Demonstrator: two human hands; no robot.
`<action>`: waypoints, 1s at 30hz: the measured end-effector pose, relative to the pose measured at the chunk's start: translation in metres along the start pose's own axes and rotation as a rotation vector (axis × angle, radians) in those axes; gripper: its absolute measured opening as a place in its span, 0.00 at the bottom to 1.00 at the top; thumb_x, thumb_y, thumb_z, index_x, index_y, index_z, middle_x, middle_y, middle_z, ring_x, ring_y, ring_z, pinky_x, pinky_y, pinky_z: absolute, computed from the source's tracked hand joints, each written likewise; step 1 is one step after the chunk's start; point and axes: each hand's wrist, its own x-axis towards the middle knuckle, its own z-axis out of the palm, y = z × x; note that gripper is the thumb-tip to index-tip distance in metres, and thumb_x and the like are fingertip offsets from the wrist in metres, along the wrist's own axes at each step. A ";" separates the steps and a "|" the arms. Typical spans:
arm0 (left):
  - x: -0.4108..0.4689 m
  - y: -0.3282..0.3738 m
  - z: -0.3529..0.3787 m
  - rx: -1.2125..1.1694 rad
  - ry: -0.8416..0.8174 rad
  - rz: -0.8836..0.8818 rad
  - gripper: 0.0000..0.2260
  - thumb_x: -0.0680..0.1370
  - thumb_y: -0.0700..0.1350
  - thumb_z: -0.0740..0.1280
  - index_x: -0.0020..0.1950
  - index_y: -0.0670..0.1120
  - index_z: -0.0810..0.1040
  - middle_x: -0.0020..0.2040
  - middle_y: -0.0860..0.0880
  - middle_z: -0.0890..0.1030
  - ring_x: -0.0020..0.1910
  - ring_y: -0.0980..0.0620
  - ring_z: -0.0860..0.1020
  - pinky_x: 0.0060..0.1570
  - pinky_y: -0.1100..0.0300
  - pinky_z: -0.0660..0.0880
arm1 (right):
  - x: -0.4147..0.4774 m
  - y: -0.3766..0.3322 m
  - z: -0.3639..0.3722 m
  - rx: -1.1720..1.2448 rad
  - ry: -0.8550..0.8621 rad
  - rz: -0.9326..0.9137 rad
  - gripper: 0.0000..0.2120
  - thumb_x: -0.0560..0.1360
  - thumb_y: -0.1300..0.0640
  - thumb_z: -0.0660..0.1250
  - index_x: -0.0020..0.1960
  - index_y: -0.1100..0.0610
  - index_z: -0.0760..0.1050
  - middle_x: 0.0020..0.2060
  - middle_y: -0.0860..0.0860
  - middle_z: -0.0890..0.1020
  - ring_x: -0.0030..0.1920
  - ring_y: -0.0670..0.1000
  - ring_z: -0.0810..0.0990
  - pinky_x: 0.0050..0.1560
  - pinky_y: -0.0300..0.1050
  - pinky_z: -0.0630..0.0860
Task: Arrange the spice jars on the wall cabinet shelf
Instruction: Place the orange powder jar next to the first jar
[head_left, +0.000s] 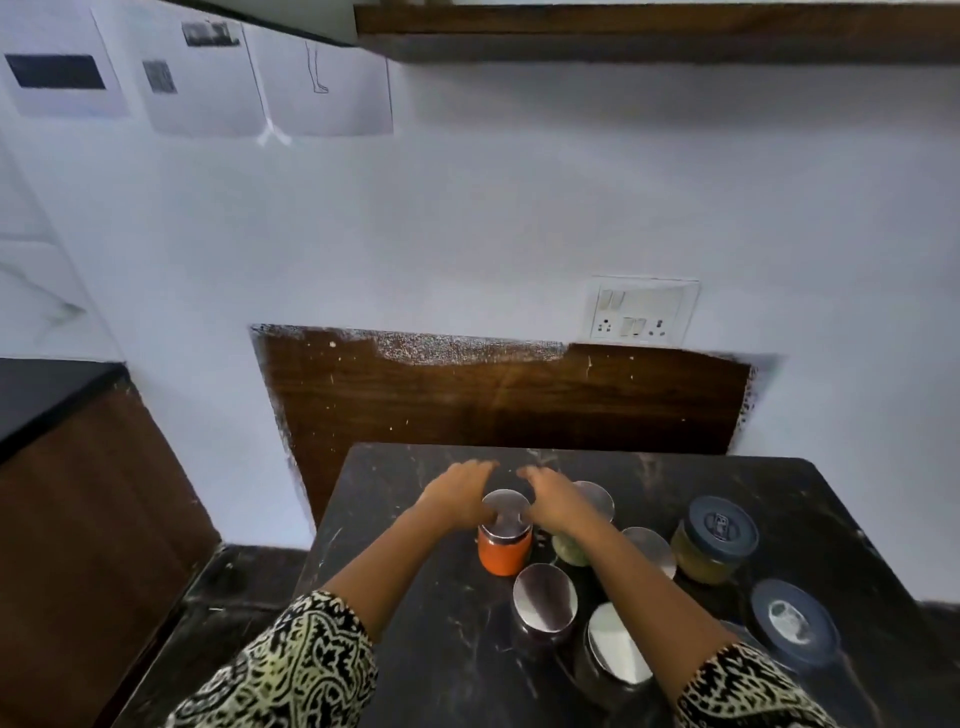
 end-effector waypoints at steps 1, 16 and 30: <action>0.005 -0.003 0.010 0.012 -0.042 -0.018 0.36 0.74 0.47 0.71 0.76 0.48 0.56 0.75 0.45 0.62 0.73 0.44 0.62 0.70 0.49 0.64 | 0.002 0.003 0.009 -0.019 -0.031 0.022 0.34 0.74 0.59 0.68 0.75 0.56 0.57 0.71 0.57 0.66 0.70 0.56 0.68 0.66 0.49 0.69; 0.009 -0.016 0.015 -0.230 0.058 0.093 0.33 0.63 0.47 0.78 0.65 0.47 0.71 0.61 0.47 0.77 0.58 0.49 0.76 0.55 0.60 0.72 | -0.010 0.006 0.000 0.121 -0.015 -0.042 0.44 0.66 0.59 0.75 0.75 0.55 0.56 0.72 0.54 0.67 0.70 0.54 0.67 0.67 0.48 0.68; -0.055 0.090 -0.151 -1.003 0.354 0.458 0.33 0.57 0.54 0.76 0.62 0.51 0.74 0.54 0.55 0.82 0.52 0.60 0.80 0.49 0.66 0.77 | -0.117 -0.041 -0.215 0.287 0.284 -0.350 0.37 0.67 0.45 0.73 0.72 0.49 0.64 0.68 0.47 0.72 0.62 0.45 0.71 0.57 0.39 0.68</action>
